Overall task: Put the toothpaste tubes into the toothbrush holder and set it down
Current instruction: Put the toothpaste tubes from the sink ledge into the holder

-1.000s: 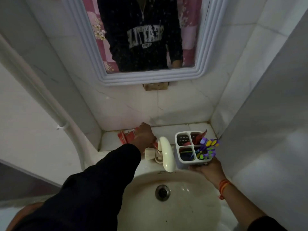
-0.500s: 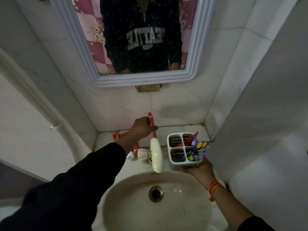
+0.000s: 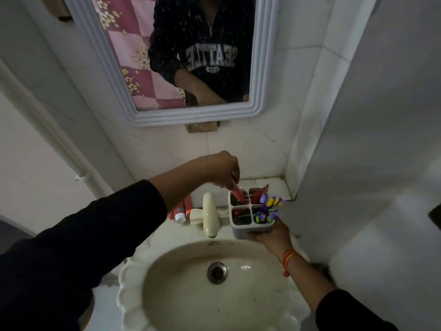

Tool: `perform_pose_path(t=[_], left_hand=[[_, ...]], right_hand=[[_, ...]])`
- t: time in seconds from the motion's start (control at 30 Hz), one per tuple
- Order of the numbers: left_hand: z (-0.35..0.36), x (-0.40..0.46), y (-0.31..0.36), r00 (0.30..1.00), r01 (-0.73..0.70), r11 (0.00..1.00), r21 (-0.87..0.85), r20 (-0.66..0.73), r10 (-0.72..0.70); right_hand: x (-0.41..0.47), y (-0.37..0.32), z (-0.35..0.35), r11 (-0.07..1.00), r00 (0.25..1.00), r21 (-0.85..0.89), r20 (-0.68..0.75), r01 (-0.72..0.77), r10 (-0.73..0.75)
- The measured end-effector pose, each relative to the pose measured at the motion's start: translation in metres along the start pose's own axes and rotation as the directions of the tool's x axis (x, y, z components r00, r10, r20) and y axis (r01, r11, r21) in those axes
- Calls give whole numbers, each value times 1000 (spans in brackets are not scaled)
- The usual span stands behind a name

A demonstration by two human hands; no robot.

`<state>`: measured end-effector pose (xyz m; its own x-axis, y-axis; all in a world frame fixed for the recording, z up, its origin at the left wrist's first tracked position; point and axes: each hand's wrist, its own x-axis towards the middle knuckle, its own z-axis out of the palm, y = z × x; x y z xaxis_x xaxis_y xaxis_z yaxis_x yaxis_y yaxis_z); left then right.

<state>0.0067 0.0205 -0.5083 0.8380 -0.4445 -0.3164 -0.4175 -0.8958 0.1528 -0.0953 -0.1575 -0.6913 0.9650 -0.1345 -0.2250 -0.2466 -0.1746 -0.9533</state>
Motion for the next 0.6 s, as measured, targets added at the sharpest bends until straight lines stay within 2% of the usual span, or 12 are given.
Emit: perform_pose_path(t=[0.17,0.27,0.33,0.4,0.5,0.53,0.6], left_hand=[[27,12,27,998,47,988,149,-46,-40],[41,13,31,999,22,989,147,19,-25],[43,13,26,999,32,993,114,11,-34],[39,11,15,998,64,998,-1,14,-64],[28,4,-8,991,137,933,-334,44,-130],[26,2,-17,983,177,892,-416,24,-184],[26,0,-40,949,274,842,-465,-9,-314]], right_hand=[[0,3,-2,1000,1000,-9,16,26,-26],[-2,-1,0,999,999,0,26,32,-32],[-1,-2,0,1000,999,15,38,24,-25],[0,-2,0,999,998,27,46,32,-33],[0,0,-1,999,999,35,33,37,-38],[1,0,-1,999,999,32,32,35,-36],[2,0,0,1000,999,5,31,30,-30]])
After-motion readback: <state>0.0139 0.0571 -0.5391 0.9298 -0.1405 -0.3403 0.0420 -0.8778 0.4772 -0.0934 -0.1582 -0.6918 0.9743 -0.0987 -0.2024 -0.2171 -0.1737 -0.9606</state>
